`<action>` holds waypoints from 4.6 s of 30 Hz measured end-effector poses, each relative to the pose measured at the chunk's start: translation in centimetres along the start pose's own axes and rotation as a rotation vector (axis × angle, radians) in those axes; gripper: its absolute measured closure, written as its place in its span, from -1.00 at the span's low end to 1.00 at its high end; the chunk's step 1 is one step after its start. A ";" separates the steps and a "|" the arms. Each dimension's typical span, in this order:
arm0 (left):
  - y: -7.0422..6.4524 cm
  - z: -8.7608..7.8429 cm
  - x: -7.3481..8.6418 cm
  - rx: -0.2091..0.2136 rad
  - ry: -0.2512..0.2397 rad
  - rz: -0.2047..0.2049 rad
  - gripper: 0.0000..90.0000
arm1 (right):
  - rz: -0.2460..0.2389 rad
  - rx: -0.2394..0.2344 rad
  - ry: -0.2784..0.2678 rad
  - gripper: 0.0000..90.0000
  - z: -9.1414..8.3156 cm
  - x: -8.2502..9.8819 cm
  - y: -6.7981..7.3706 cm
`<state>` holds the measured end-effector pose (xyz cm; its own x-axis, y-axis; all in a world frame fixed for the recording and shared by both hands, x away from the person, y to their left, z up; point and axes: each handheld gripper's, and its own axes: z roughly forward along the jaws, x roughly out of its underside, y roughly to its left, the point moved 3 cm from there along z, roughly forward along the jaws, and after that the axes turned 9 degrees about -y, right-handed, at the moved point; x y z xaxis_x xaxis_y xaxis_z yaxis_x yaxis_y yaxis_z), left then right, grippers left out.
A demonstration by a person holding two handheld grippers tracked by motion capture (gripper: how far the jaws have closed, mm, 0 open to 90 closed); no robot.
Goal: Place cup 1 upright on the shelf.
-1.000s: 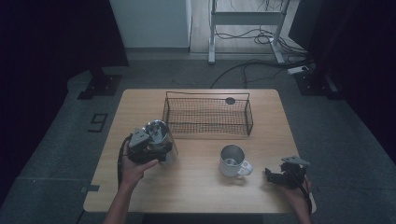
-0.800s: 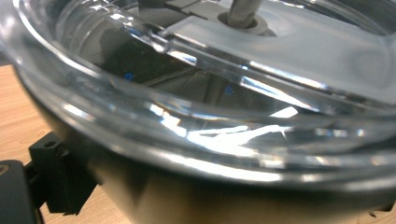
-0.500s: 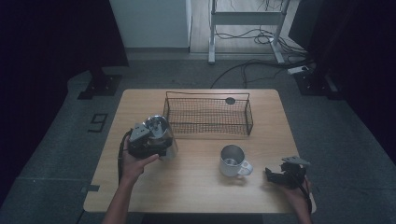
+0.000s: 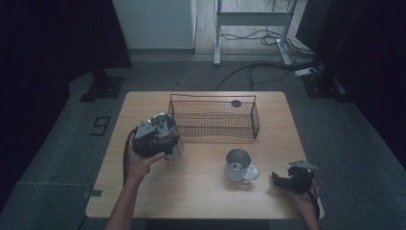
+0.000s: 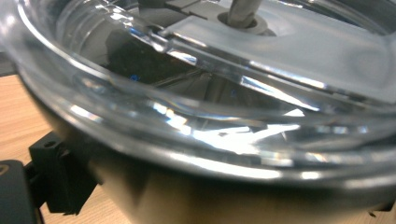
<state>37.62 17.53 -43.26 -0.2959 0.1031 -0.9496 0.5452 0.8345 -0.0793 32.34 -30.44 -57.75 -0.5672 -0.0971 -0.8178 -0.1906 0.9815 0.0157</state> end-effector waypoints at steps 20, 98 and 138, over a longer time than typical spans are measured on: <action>0.1 0.9 -1.6 0.003 0.000 0.004 -0.91 | 0.001 0.003 -0.001 -0.97 0.0 0.0 0.0; 0.4 6.8 -7.2 -0.007 0.031 0.038 -0.91 | 0.008 0.013 -0.003 -0.96 0.0 0.0 -0.1; 1.0 10.3 -8.4 -0.005 0.052 0.030 -0.91 | 0.011 0.017 -0.003 -0.96 0.0 0.0 -0.1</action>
<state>48.79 11.94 -38.49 -0.3199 0.1558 -0.9345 0.5501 0.8336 -0.0494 32.37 -30.58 -57.76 -0.5671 -0.0860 -0.8192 -0.1706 0.9852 0.0147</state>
